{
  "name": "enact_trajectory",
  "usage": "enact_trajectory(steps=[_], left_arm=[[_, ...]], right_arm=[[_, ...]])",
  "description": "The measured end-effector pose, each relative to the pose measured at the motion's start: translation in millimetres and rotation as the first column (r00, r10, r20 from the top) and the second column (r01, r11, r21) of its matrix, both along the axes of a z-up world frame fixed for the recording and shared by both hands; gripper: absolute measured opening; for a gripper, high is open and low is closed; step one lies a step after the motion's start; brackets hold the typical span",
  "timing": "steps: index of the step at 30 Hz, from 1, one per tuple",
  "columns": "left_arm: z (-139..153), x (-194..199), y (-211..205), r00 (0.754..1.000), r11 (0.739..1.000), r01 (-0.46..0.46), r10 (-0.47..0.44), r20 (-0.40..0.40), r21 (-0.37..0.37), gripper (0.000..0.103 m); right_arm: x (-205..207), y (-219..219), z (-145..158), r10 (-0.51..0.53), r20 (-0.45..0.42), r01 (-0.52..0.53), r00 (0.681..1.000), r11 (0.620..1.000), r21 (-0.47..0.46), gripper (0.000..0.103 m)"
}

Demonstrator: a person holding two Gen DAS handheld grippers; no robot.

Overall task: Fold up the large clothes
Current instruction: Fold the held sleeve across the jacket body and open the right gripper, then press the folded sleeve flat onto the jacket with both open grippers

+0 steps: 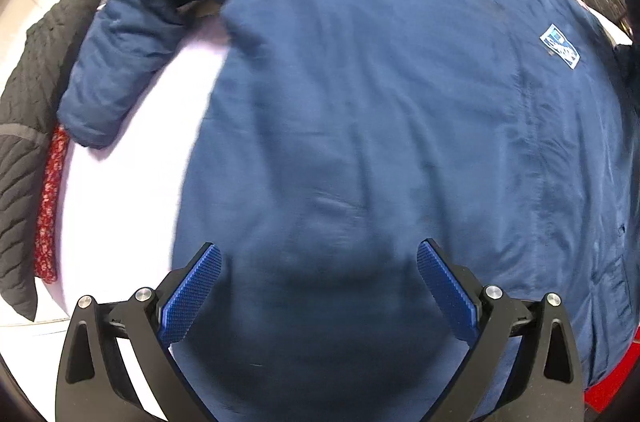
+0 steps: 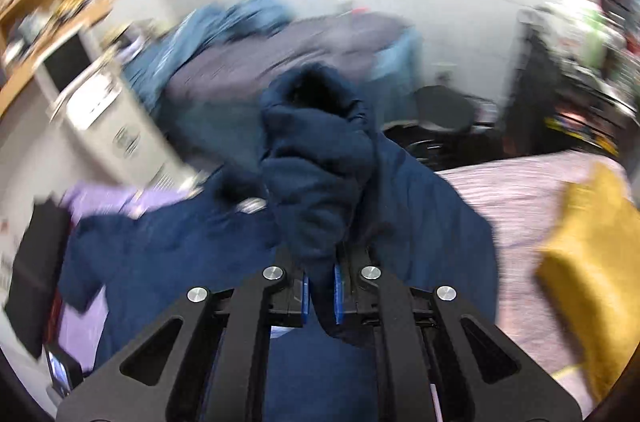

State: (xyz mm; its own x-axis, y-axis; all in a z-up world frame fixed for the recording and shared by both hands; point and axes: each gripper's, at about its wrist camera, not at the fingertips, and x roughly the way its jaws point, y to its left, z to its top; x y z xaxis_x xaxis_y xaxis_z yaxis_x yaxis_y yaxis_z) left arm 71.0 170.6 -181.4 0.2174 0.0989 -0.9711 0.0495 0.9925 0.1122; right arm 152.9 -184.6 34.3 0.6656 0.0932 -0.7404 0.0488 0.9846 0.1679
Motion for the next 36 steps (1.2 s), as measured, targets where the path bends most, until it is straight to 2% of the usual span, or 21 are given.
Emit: enact_trajectory(steps=[4,8,13,20,24,26,27,28,33,36], left_arm=[[1,5,26,0.999,0.999,-0.033,0.033,0.008,-0.007,0.097],[-6,3,45,0.997,0.996,-0.077,0.077,-0.013,-0.037,0.097],[-16,4,59,0.992,0.991,-0.122,0.120,-0.034,-0.058,0.097],[-15,18,58,0.994,0.993,-0.103,0.101,-0.030,-0.060,0.097],[-14,28,51,0.996,0.995,-0.085,0.084,-0.026,-0.049,0.097],[-11,30,42,0.997,0.996,-0.080,0.079,-0.028,-0.043,0.097],[-10,31,40,0.997,0.996,-0.078,0.077,-0.030,-0.040,0.097],[-10,32,37,0.997,0.996,-0.077,0.076,-0.032,-0.039,0.097],[-7,38,17,0.998,0.998,-0.054,0.053,-0.044,-0.029,0.097],[-4,43,0,0.999,1.000,-0.012,0.012,-0.030,-0.024,0.097]], right_arm=[[22,90,-30,0.147,-0.049,-0.148,0.988,0.989,-0.017,0.009],[32,160,-61,0.253,-0.118,-0.260,0.960,0.965,-0.042,0.009],[36,212,-101,0.319,-0.218,-0.332,0.922,0.943,-0.027,0.009],[32,258,-158,0.380,-0.357,-0.425,0.853,0.904,-0.055,0.011],[21,270,-187,0.391,-0.431,-0.467,0.813,0.880,-0.082,0.023],[14,273,-193,0.406,-0.446,-0.490,0.798,0.867,-0.087,0.039],[9,273,-195,0.420,-0.450,-0.502,0.788,0.862,-0.076,0.066],[4,272,-195,0.427,-0.450,-0.505,0.785,0.860,-0.066,0.082],[-24,257,-184,0.450,-0.424,-0.517,0.786,0.855,-0.051,0.082],[-38,227,-182,0.412,-0.423,-0.455,0.807,0.891,-0.001,0.082]])
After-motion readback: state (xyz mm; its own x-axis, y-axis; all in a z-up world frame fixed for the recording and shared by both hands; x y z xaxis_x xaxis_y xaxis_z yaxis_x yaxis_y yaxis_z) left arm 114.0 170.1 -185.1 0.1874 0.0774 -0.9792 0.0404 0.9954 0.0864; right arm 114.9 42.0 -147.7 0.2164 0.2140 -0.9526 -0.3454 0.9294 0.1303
